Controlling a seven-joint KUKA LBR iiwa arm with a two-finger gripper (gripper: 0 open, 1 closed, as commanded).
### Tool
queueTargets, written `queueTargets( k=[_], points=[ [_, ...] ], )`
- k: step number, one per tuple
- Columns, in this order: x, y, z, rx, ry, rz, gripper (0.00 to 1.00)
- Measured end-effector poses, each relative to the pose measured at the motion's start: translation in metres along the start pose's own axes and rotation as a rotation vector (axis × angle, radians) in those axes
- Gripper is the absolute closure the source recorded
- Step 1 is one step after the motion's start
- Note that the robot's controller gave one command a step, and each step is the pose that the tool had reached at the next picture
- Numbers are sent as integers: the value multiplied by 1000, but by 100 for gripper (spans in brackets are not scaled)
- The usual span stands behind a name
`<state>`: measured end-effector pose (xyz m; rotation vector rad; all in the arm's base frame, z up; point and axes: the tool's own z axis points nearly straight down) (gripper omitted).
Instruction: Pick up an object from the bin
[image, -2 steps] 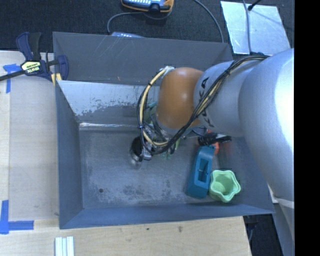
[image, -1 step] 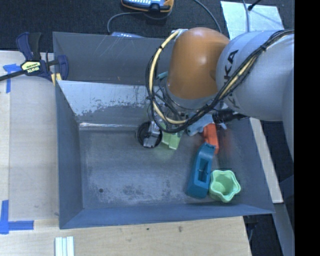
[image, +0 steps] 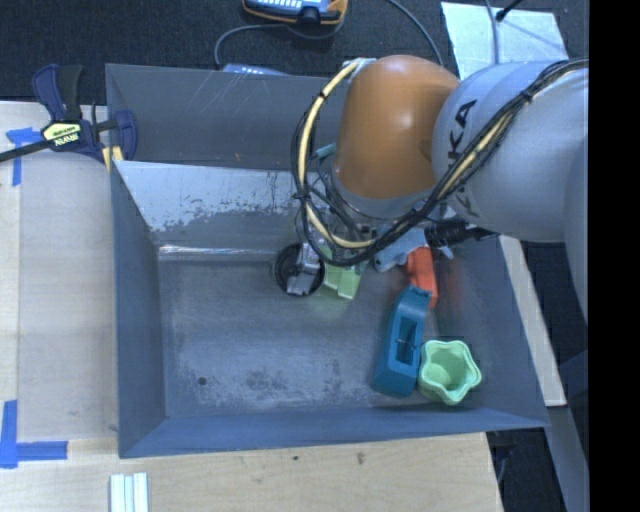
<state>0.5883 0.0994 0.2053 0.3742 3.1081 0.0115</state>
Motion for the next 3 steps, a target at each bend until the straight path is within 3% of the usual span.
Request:
queueTargets(
  k=[2, 3],
  points=[
    [-3, -18, 3, -1, -2, 24, 100],
    [-3, -51, 39, 5, 3, 92, 100]
  ],
)
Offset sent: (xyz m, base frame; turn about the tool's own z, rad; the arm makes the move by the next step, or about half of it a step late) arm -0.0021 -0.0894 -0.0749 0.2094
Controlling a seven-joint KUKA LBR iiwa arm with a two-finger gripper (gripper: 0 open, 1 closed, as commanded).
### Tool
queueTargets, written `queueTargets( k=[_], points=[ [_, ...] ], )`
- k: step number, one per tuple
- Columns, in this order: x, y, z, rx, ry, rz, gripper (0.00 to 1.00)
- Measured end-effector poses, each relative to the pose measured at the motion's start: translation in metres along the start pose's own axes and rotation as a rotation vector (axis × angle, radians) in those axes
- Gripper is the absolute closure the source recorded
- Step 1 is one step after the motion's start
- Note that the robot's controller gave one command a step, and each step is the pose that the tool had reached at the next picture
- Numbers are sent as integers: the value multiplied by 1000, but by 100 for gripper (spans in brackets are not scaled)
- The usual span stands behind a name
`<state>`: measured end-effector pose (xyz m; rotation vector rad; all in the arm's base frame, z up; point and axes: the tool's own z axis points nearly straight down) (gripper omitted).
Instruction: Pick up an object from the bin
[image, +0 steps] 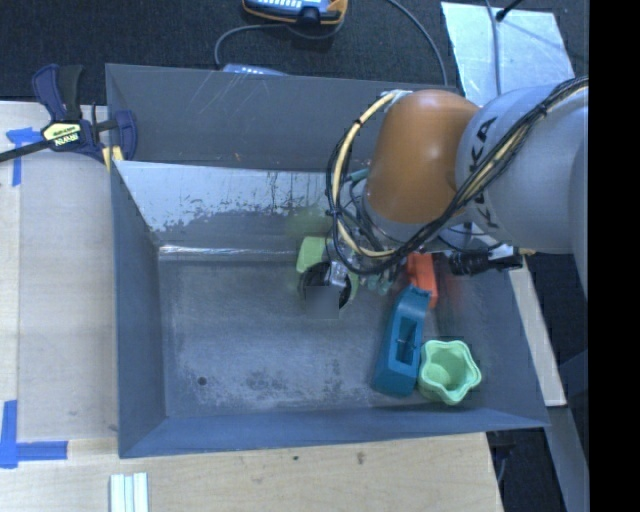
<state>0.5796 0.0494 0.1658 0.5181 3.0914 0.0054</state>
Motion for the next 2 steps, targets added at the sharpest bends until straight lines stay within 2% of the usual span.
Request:
queueTargets(
  k=[1, 2],
  points=[
    [51, -9, -15, -6, -5, 25, 100],
    [41, -26, 10, -4, -3, 94, 100]
  ],
)
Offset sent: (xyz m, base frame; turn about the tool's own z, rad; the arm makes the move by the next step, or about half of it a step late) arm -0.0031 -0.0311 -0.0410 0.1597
